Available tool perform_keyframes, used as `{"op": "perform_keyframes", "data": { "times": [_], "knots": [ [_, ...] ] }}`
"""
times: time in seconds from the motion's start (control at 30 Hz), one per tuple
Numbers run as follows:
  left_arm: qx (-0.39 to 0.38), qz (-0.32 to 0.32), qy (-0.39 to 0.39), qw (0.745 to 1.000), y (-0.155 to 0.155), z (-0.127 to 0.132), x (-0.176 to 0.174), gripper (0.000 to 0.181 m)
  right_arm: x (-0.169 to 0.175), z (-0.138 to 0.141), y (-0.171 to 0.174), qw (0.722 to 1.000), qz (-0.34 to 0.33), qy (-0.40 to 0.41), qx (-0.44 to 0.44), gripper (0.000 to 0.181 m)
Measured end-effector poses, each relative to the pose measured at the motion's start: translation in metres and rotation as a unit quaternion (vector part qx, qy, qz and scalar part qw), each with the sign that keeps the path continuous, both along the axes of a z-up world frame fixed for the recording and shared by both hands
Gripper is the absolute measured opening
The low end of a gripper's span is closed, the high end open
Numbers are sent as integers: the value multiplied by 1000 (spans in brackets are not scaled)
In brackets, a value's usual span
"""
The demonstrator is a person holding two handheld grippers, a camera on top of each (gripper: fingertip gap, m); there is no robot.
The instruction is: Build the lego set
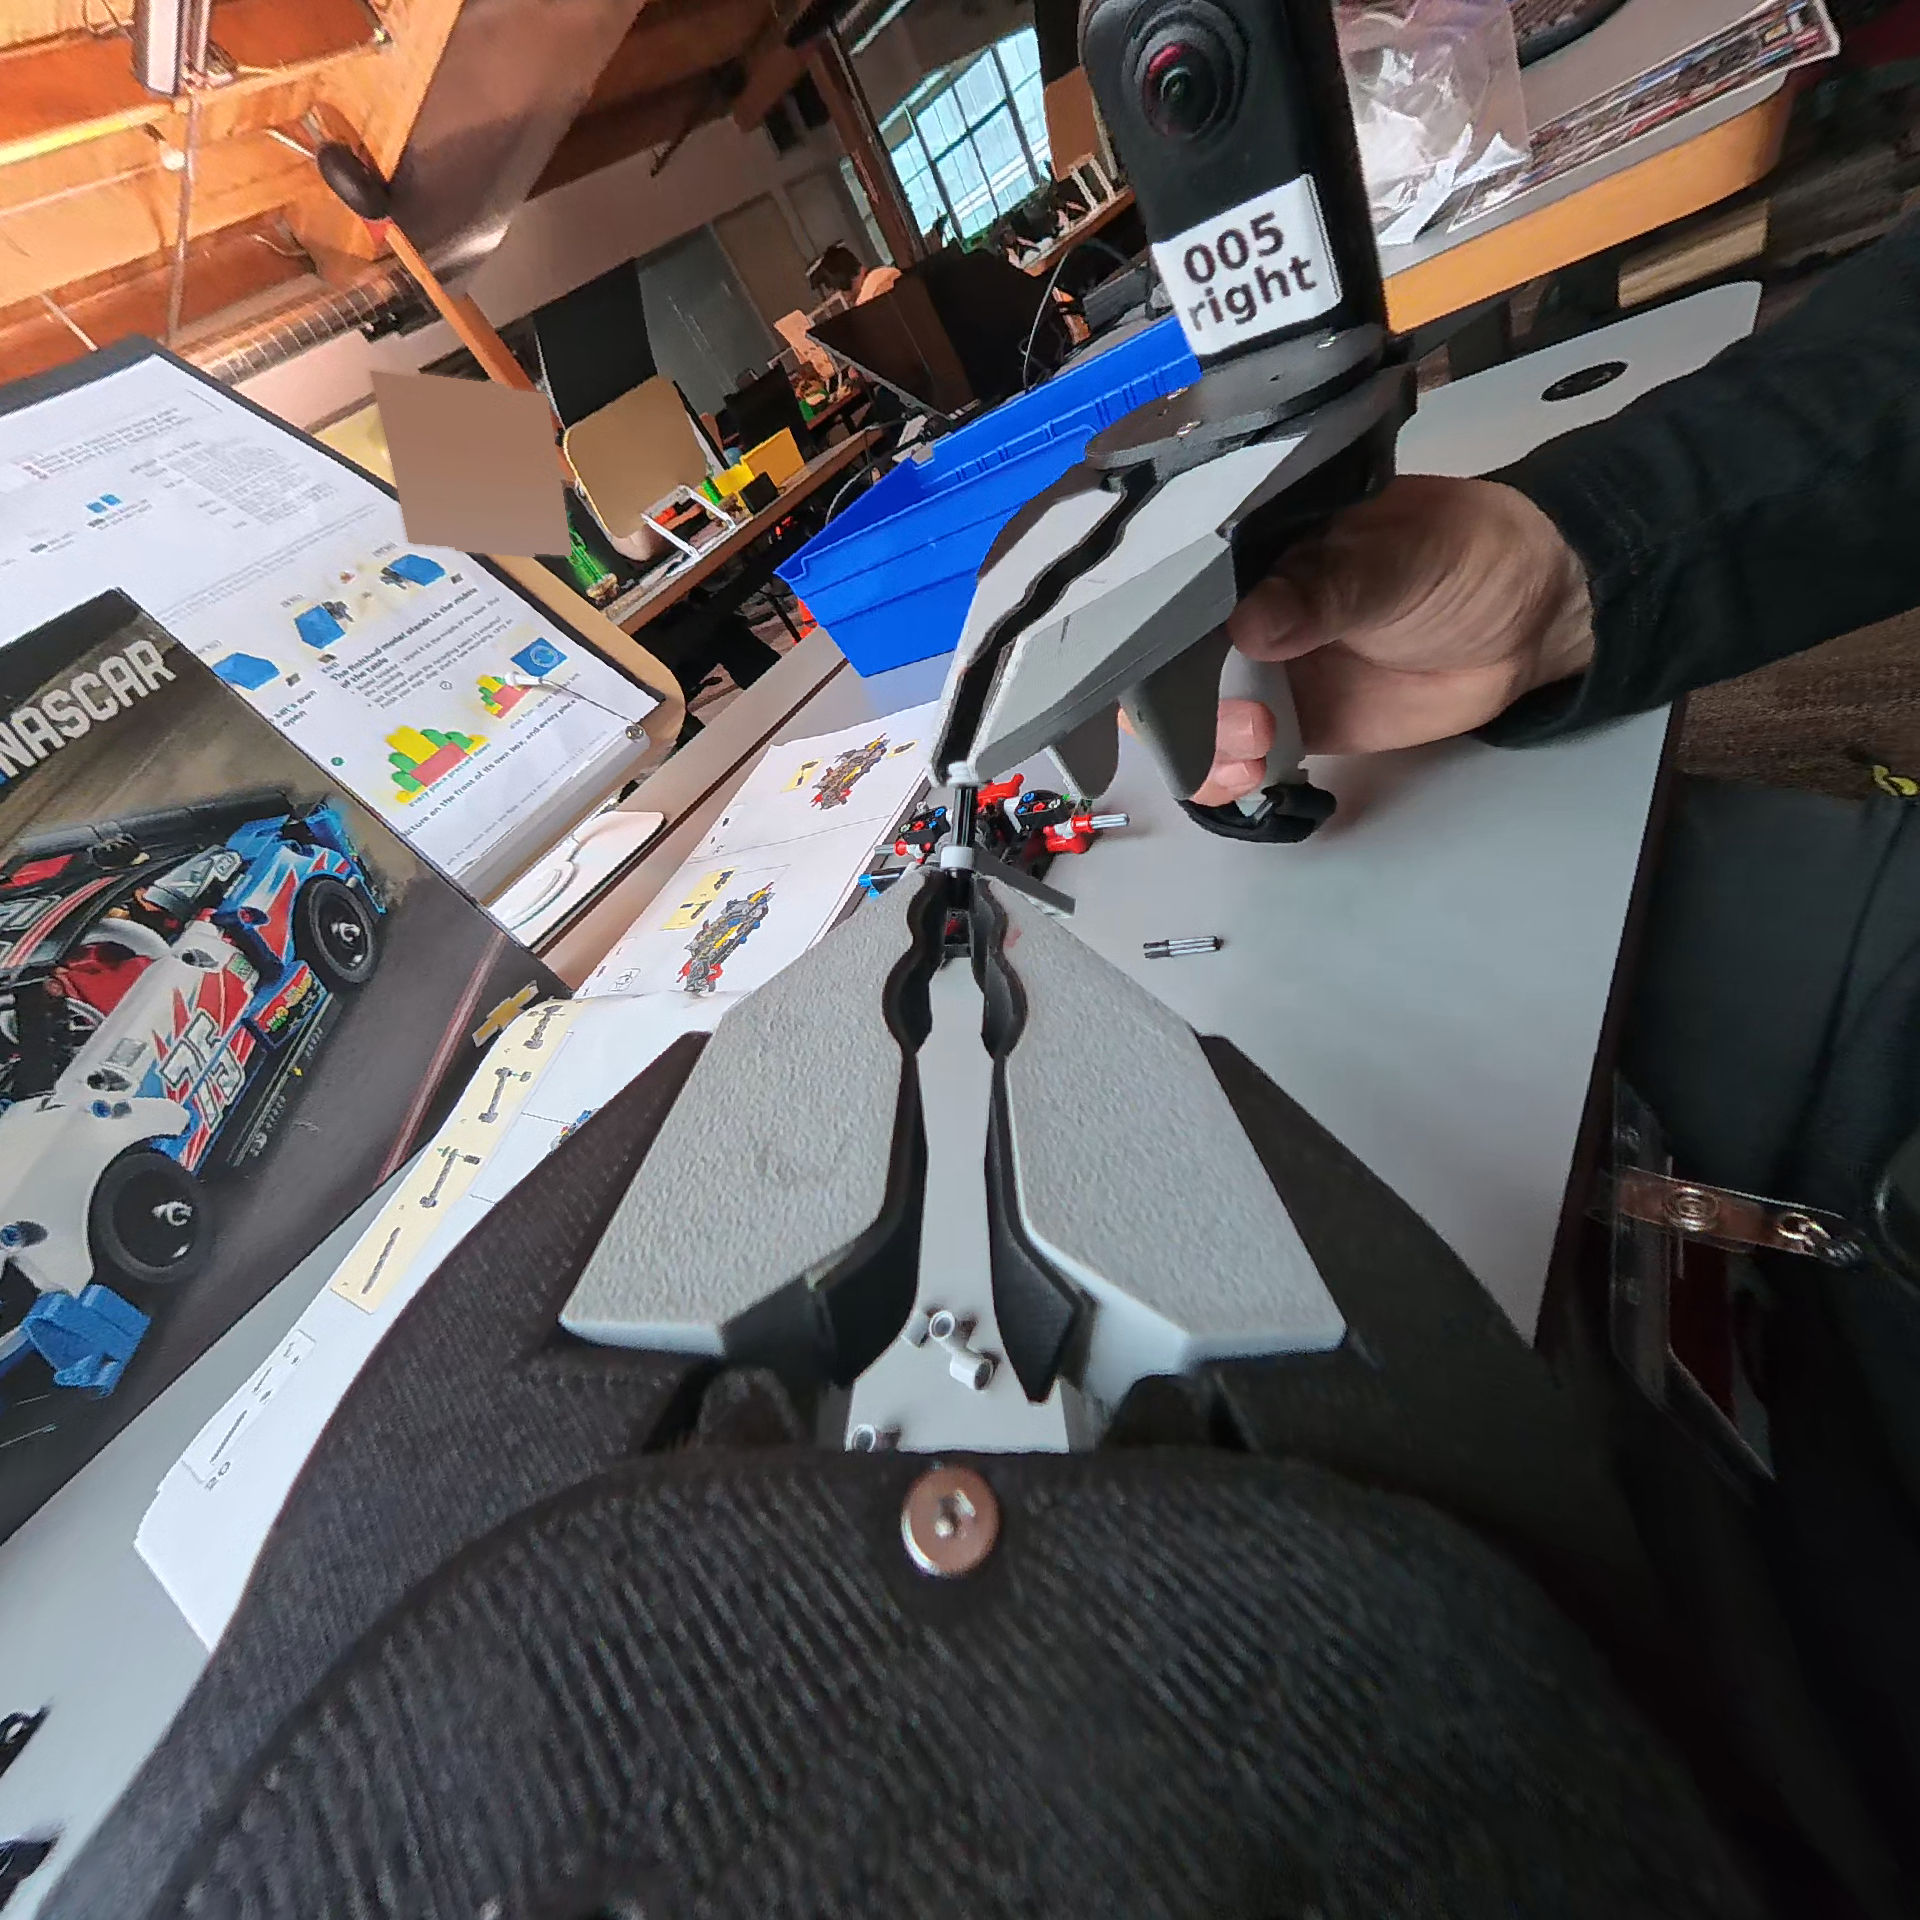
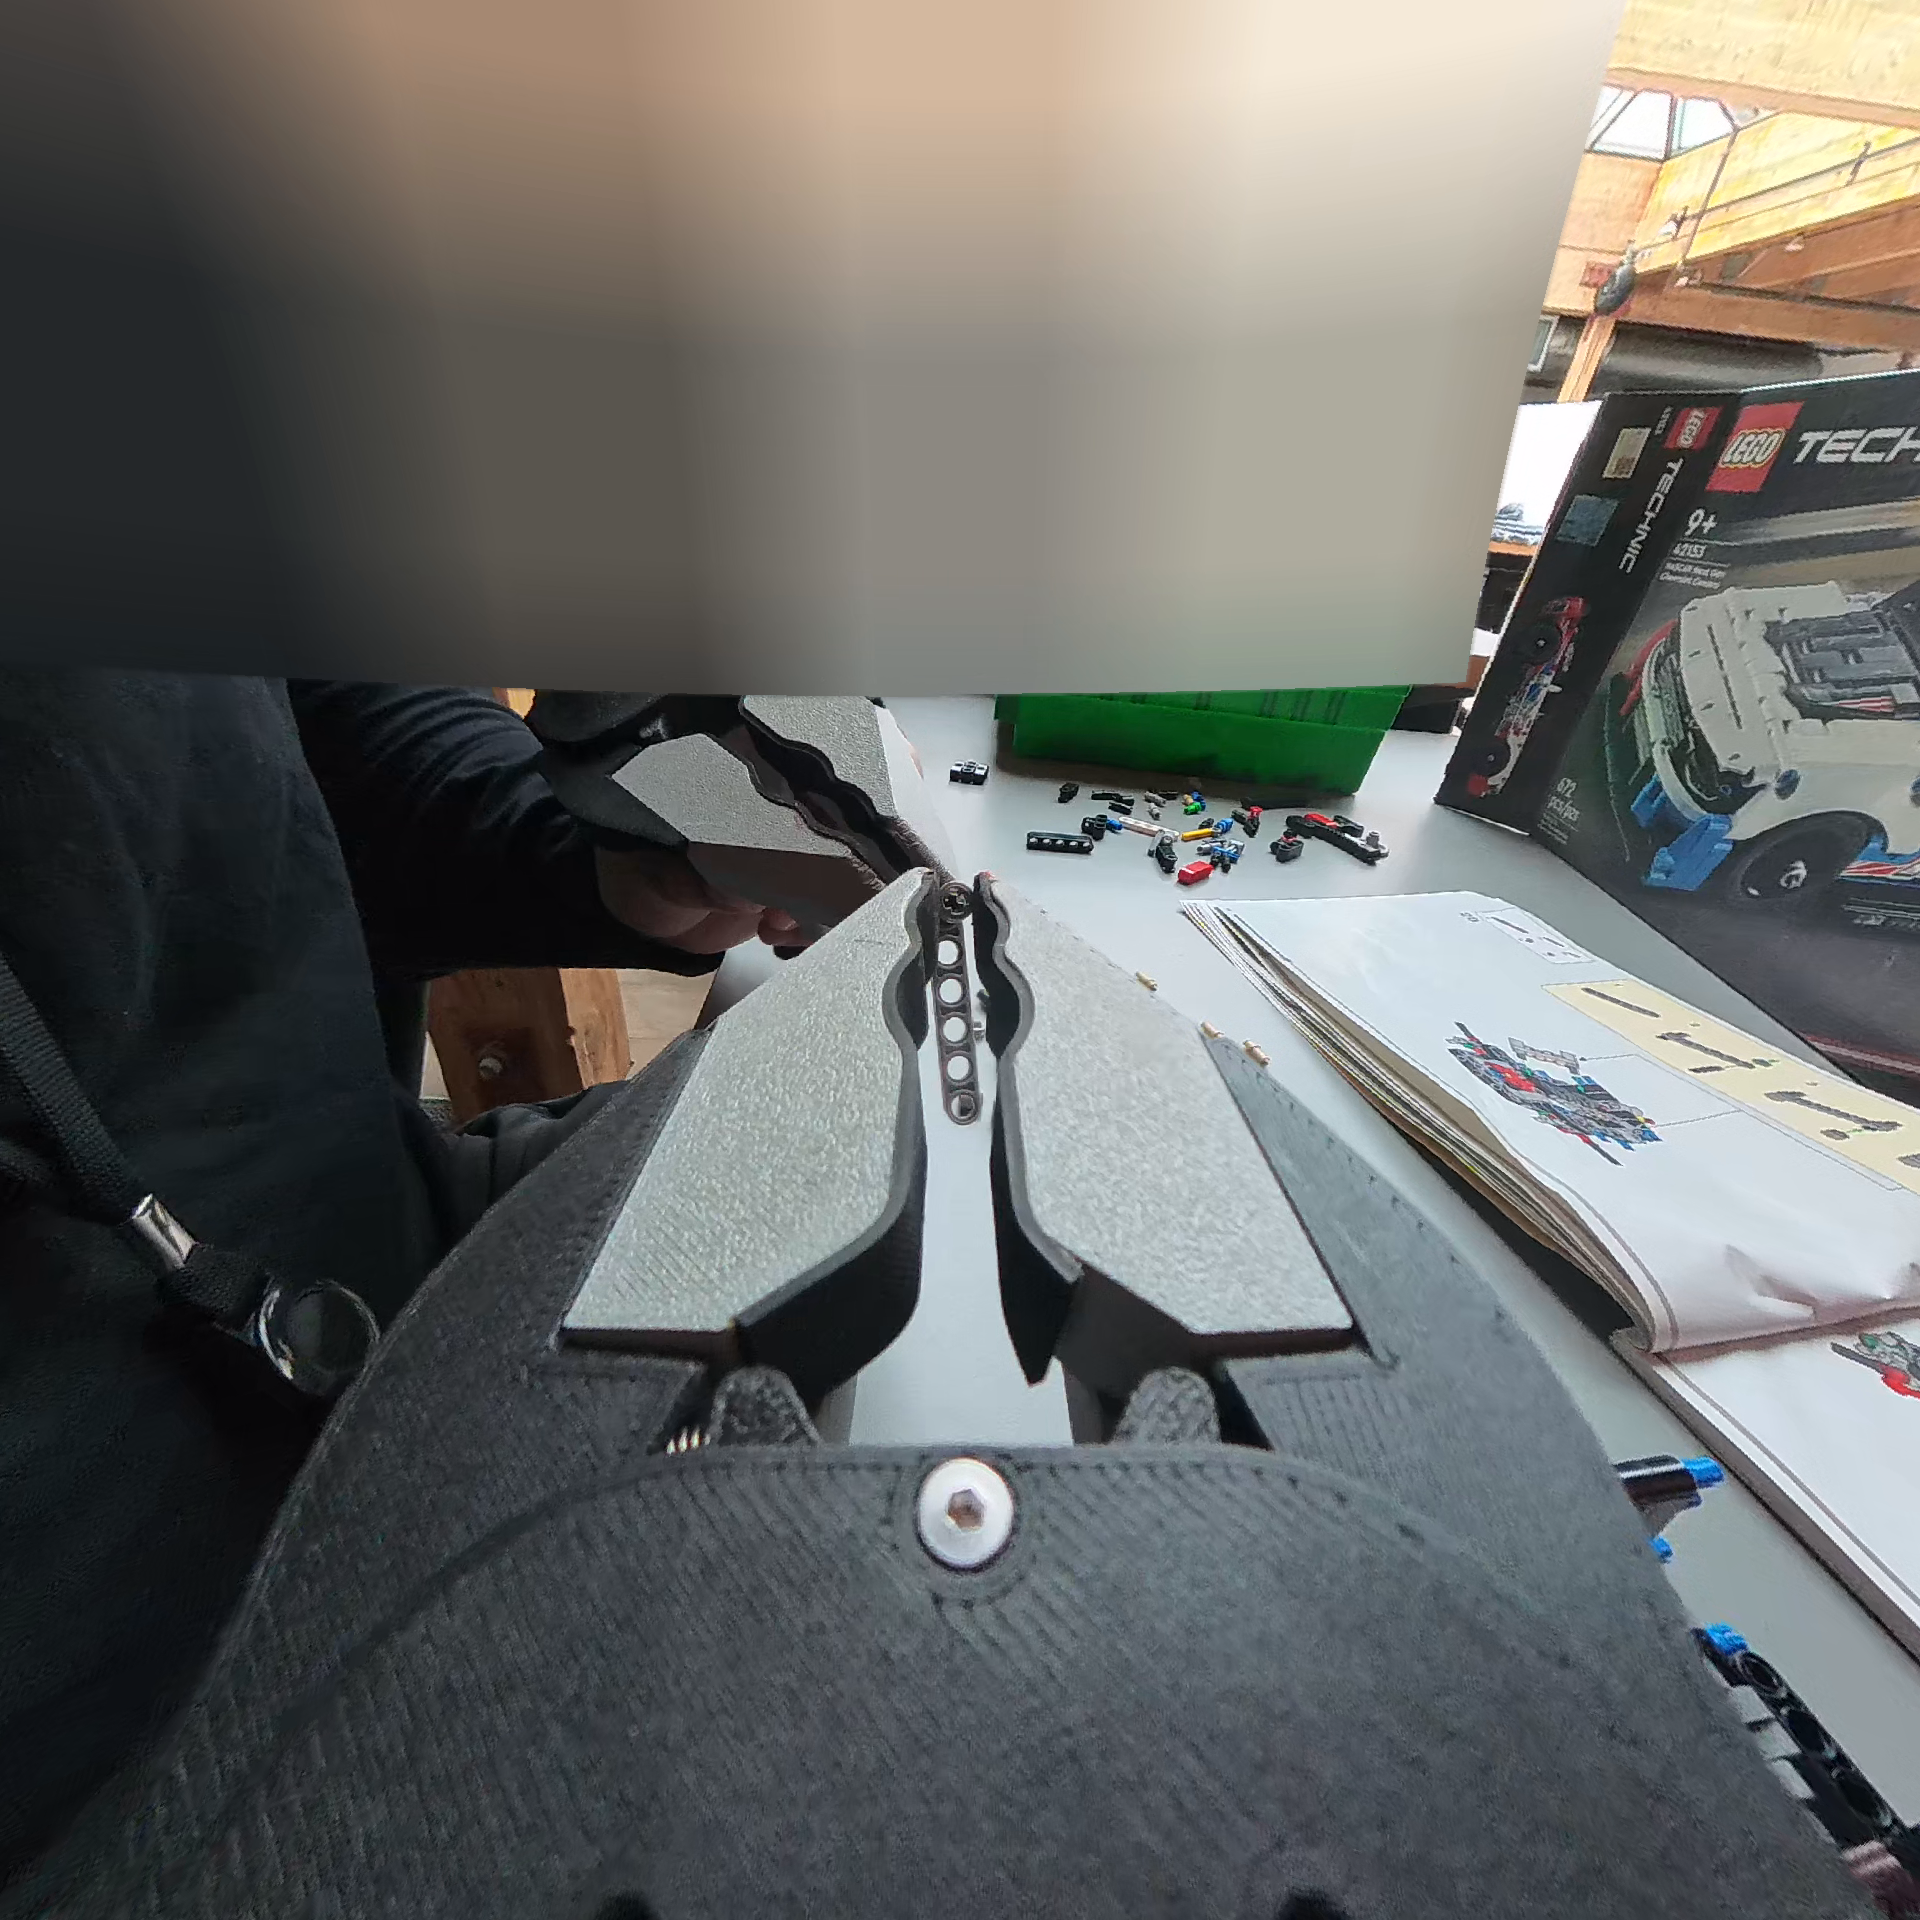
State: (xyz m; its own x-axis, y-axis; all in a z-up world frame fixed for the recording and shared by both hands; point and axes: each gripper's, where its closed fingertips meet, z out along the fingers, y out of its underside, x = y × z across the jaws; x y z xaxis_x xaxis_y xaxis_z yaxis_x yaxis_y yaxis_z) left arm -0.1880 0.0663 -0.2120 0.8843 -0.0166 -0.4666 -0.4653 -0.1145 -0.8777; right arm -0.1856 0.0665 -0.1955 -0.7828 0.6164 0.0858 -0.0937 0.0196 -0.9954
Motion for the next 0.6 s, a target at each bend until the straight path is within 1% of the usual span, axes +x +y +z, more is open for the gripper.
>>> {"op": "perform_keyframes", "data": {
  "times": [0.2,0.4,0.6],
  "knots": [
    [-11,8,16,1000,0,-4,-1,2,-1,-3,-1,1000,8,-11,-12,3],
    [-14,9,-1,1000,0,-4,-2,2,-2,-6,0,1000,6,-17,-24,3],
    [-4,14,-5,1000,0,-1,-4,2,-4,-3,2,996,22,-41,-73,2]
  ]
}}
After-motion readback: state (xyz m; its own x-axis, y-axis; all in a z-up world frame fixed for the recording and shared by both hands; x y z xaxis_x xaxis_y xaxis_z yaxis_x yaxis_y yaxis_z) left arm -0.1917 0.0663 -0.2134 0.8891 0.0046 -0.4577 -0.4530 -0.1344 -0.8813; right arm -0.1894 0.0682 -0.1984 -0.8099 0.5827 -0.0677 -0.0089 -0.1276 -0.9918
